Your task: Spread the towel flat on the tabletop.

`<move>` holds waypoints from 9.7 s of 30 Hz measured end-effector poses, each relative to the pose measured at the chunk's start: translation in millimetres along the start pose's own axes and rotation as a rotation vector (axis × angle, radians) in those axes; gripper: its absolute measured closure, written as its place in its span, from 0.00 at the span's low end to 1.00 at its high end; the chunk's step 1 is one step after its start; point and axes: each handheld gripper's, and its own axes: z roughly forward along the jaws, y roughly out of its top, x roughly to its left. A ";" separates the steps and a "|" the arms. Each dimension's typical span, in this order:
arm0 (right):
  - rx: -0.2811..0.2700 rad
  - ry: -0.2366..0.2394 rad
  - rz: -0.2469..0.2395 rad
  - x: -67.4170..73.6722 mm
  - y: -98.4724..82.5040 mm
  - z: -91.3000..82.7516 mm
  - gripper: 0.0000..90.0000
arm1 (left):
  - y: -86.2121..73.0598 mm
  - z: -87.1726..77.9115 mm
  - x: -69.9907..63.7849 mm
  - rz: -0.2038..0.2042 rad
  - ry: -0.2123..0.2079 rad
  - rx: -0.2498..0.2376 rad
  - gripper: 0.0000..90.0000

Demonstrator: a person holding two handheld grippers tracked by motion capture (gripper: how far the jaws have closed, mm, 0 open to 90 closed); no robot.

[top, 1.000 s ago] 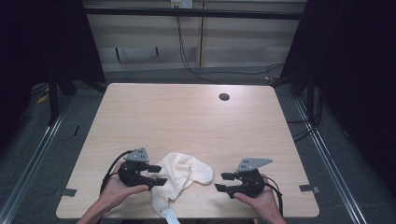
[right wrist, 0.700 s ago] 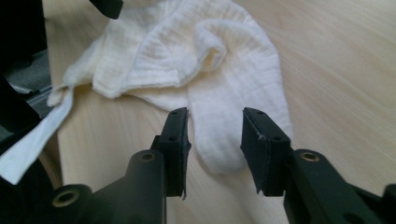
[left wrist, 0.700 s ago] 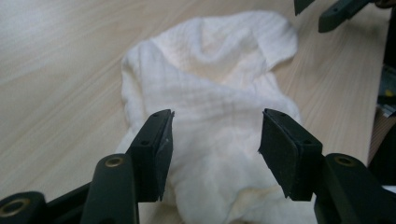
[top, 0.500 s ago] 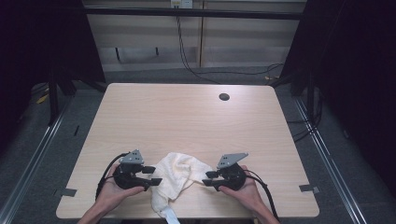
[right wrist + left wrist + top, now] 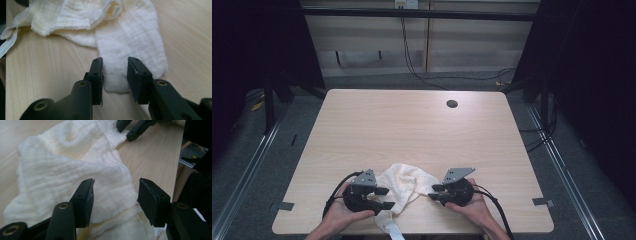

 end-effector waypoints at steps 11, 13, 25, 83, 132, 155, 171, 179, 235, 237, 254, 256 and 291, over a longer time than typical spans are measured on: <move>0.016 -0.005 0.056 -3.7 0.6 -1.3 0.98 | 2.8 18.6 -11.1 0.059 -0.063 0.007 0.70; 0.018 -0.001 0.066 -4.0 0.6 -1.4 0.98 | 4.1 19.0 -14.1 0.071 -0.072 0.009 0.72; 0.014 0.011 0.079 -5.7 0.0 -1.4 0.97 | -5.2 28.0 -12.1 0.086 -0.054 0.053 0.70; -0.263 -0.020 0.116 -22.4 55.2 -98.6 0.98 | 21.2 -65.7 22.4 -0.053 -0.019 -0.346 0.96; -0.384 0.001 -0.006 -7.0 130.4 -188.4 0.98 | 57.5 -156.9 13.7 0.024 0.033 -0.525 0.97; -0.368 0.009 0.070 -15.9 90.8 -177.4 0.98 | 56.2 -130.3 34.9 -0.010 0.086 -0.491 0.97; -0.322 -0.038 0.151 -61.2 80.5 -144.1 0.98 | 56.0 -103.1 59.2 -0.061 0.110 -0.413 0.97; -0.310 -0.038 0.178 -76.4 81.3 -126.6 0.98 | 56.6 -87.7 83.8 -0.105 0.131 -0.377 0.97; -0.111 -0.095 0.220 -72.8 43.3 -75.5 0.72 | 15.3 -65.9 92.9 -0.148 0.166 -0.238 0.84; -0.103 -0.067 0.214 -63.5 36.7 -74.0 0.73 | 12.9 -68.4 82.5 -0.136 0.154 -0.236 0.87; 0.077 -0.055 0.082 -15.9 -6.3 -22.4 0.70 | -17.6 -39.0 68.4 -0.151 0.085 -0.130 0.80; 0.092 -0.078 0.042 -11.7 -5.4 -21.9 0.74 | -20.3 -36.9 67.3 -0.149 0.092 -0.117 0.77; 0.120 -0.008 0.125 -9.9 -30.0 -51.7 0.94 | -36.2 -11.5 16.7 -0.055 -0.027 0.056 0.98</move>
